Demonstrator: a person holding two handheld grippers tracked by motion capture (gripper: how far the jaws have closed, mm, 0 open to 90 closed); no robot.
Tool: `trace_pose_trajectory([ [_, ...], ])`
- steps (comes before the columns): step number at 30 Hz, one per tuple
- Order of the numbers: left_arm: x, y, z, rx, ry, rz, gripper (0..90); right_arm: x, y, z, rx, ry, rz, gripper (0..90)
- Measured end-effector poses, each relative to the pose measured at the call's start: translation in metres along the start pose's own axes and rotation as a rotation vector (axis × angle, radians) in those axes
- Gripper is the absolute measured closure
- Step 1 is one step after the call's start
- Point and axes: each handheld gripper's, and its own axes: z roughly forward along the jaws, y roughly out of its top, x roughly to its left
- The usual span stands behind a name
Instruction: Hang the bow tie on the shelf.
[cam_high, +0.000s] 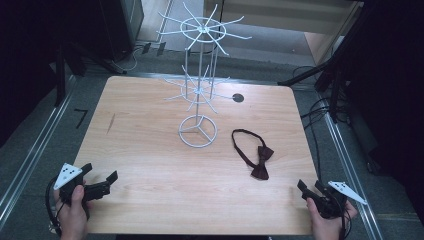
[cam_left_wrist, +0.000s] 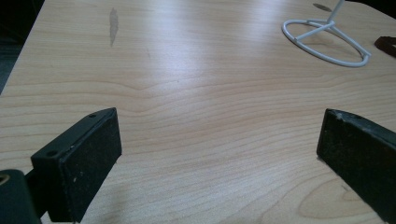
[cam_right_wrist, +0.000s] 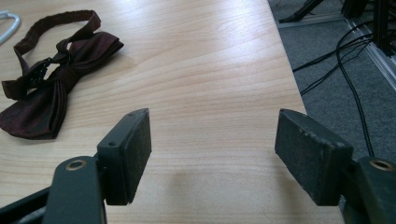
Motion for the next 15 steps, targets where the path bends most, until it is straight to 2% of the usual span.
trace_pose_trajectory([
  [4,0.0,0.0,0.0,-0.001,-0.001,-0.003,0.4,0.001,0.001,0.002,0.026,0.001,-0.009,26.5],
  [5,0.0,0.0,-0.001,0.003,-0.002,0.0,0.4,0.001,0.002,0.004,0.046,-0.011,-0.007,26.5],
  [7,0.0,0.0,-0.001,0.001,-0.003,0.001,0.4,0.002,0.003,0.004,0.051,-0.015,-0.006,26.5],
  [8,0.0,-0.001,-0.001,0.0,-0.004,0.0,0.4,0.005,0.006,0.006,0.082,-0.032,-0.02,26.5],
  [10,0.0,-0.001,-0.001,0.0,-0.005,-0.002,0.4,0.007,0.008,0.007,0.09,-0.033,-0.029,26.4],
  [11,0.0,0.0,-0.001,0.0,-0.004,-0.003,0.4,0.01,0.011,0.008,0.115,-0.03,-0.046,26.2],
  [12,0.0,0.0,-0.001,0.001,-0.004,-0.002,0.4,0.016,0.018,0.012,0.168,-0.036,-0.077,25.1],
  [14,0.0,-0.001,-0.001,-0.003,-0.005,-0.001,0.4,0.022,0.025,0.016,0.216,-0.034,-0.109,25.1],
  [15,0.0,-0.001,-0.001,-0.003,-0.005,-0.001,0.4,0.022,0.025,0.016,0.216,-0.034,-0.109,25.1],
])
